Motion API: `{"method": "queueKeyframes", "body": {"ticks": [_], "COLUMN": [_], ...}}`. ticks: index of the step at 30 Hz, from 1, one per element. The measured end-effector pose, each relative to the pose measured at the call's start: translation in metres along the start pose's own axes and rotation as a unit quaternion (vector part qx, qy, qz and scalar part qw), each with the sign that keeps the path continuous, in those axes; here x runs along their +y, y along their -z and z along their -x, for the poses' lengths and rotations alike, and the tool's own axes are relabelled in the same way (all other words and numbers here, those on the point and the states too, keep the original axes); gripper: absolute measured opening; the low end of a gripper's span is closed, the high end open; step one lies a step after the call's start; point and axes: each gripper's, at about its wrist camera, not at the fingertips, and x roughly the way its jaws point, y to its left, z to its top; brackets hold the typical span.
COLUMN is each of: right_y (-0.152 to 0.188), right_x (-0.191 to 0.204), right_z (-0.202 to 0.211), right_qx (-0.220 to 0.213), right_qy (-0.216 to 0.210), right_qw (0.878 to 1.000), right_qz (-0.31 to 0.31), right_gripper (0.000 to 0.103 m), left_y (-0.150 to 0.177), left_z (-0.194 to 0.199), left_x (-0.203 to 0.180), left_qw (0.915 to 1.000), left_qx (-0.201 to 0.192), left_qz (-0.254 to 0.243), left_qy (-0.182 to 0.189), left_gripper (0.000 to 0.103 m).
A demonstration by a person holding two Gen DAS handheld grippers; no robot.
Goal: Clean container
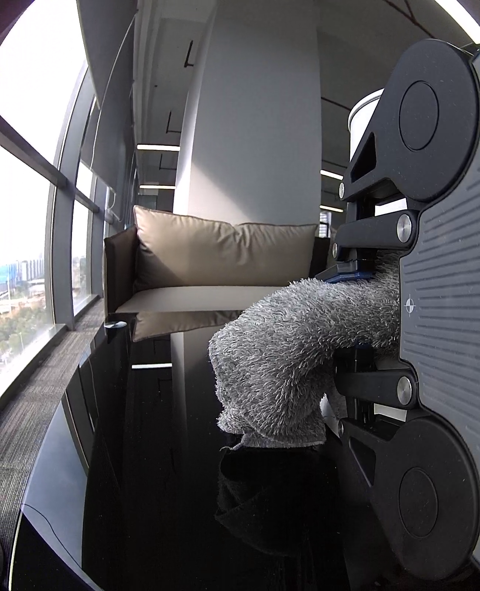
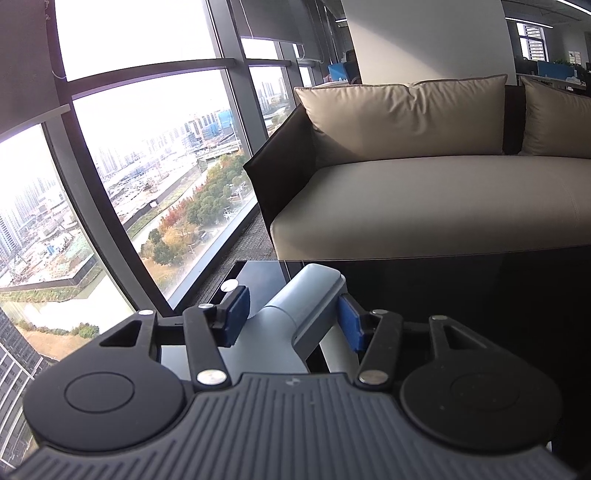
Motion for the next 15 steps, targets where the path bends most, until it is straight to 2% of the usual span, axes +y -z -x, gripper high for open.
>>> {"method": "queueKeyframes", "body": {"ticks": [5, 10, 15], "right_y": [0.001, 0.002, 0.004], "right_x": [0.001, 0.004, 0.008], "right_z": [0.0, 0.0, 0.0], "right_qx": [0.0, -0.001, -0.004], "right_qy": [-0.007, -0.017, -0.033], "right_qw": [1.0, 1.0, 0.999], "right_qz": [0.004, 0.009, 0.017], "right_gripper": [0.053, 0.053, 0.052], "left_y": [0.001, 0.007, 0.012], "left_z": [0.0, -0.001, -0.001], "left_x": [-0.01, -0.018, -0.024], "left_qw": [0.9981, 0.9916, 0.9845], "left_qx": [0.002, 0.007, 0.009], "left_qz": [-0.012, -0.018, -0.02], "left_qy": [0.061, 0.128, 0.174], "left_gripper": [0.024, 0.024, 0.024]}}
